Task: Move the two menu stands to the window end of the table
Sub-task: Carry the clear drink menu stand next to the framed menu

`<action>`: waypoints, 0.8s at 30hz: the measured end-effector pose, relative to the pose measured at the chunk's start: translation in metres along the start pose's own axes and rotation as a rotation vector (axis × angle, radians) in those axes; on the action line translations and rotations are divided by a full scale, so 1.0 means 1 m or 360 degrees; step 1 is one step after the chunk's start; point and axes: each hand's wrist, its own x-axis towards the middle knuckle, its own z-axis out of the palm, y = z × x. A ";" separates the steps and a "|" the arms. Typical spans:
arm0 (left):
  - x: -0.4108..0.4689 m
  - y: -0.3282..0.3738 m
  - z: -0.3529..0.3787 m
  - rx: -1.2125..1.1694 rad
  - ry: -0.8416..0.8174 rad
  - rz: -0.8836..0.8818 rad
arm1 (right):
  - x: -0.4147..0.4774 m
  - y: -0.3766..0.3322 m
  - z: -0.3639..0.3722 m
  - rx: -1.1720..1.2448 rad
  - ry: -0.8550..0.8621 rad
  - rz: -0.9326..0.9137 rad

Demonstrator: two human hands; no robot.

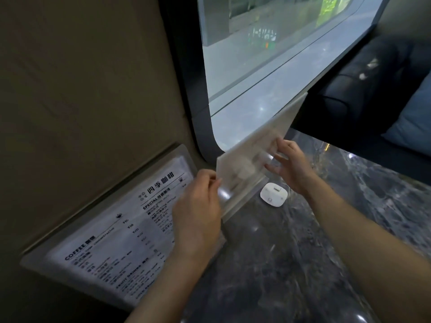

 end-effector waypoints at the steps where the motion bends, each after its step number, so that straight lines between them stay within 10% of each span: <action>1: 0.003 0.004 -0.006 -0.0018 0.0052 0.0022 | 0.001 0.000 0.001 -0.0013 -0.0018 0.0012; 24: 0.036 0.005 -0.033 -0.0169 0.0166 0.0000 | 0.015 0.002 0.011 -0.0681 -0.0089 0.0027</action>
